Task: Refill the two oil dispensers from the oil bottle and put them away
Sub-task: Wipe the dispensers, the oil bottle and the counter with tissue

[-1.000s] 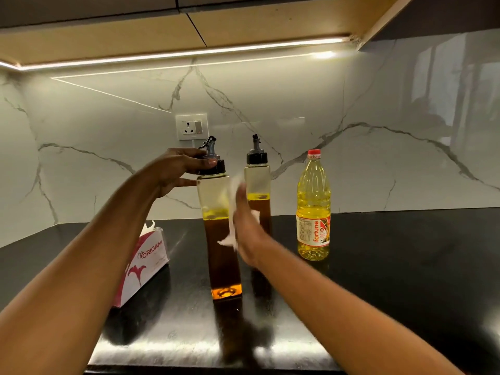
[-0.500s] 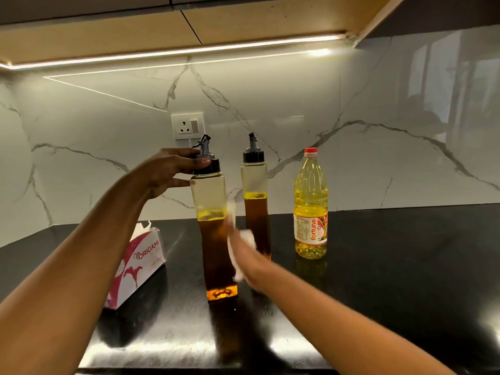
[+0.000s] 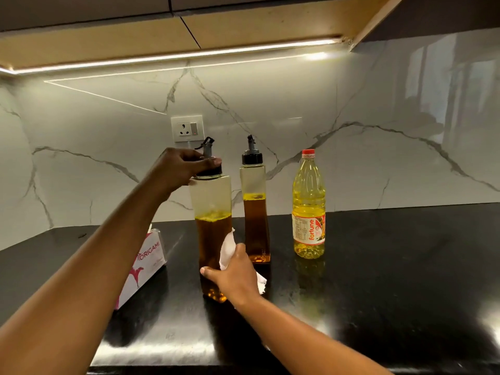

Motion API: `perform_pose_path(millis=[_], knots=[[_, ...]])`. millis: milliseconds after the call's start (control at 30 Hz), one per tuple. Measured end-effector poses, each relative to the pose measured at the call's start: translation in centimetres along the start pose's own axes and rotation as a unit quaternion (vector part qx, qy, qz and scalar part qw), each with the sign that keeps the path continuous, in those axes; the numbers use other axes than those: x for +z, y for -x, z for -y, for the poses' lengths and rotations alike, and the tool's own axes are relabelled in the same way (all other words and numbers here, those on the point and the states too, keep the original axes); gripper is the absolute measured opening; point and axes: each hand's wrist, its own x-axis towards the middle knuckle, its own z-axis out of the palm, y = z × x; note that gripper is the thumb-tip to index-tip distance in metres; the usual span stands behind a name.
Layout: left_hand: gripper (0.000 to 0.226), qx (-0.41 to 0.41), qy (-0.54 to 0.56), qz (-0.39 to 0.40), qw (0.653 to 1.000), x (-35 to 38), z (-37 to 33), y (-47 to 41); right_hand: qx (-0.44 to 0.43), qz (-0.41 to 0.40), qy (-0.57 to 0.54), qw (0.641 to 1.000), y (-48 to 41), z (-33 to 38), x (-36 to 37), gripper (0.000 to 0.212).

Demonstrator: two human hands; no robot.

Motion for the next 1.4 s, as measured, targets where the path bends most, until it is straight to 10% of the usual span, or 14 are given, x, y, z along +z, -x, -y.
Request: perform_pose_path(millis=[300, 433, 733, 933, 1200, 1400], knots=[[0.007, -0.062, 0.04, 0.041, 0.996, -1.5, -0.8, -0.2, -0.112, 0.223, -0.295, 0.922, -3.7, 10.0, -7.5, 0.067], [0.014, -0.064, 0.038, 0.051, 0.996, -1.5, -0.8, -0.2, 0.097, 0.288, -0.198, 0.932, -0.7, 1.3, -4.7, 0.083], [0.033, -0.068, 0.061, 0.054, 0.994, -1.9, -0.6, 0.3, 0.006, 0.246, -0.36, 0.9, -4.9, 10.3, -8.1, 0.099], [0.012, -0.063, 0.054, 0.053, 0.995, -1.6, -0.3, 0.0, 0.104, 0.304, -0.16, 0.933, 1.0, 0.8, -5.1, 0.077], [0.046, -0.053, 0.077, 0.065, 0.993, -2.2, -0.2, 0.3, -0.011, 0.237, -0.336, 0.912, -5.7, 9.8, -8.1, 0.105], [0.029, -0.05, 0.073, 0.082, 0.993, -1.9, 0.0, -0.6, 0.043, 0.313, -0.174, 0.933, -1.3, -0.1, -4.1, 0.085]])
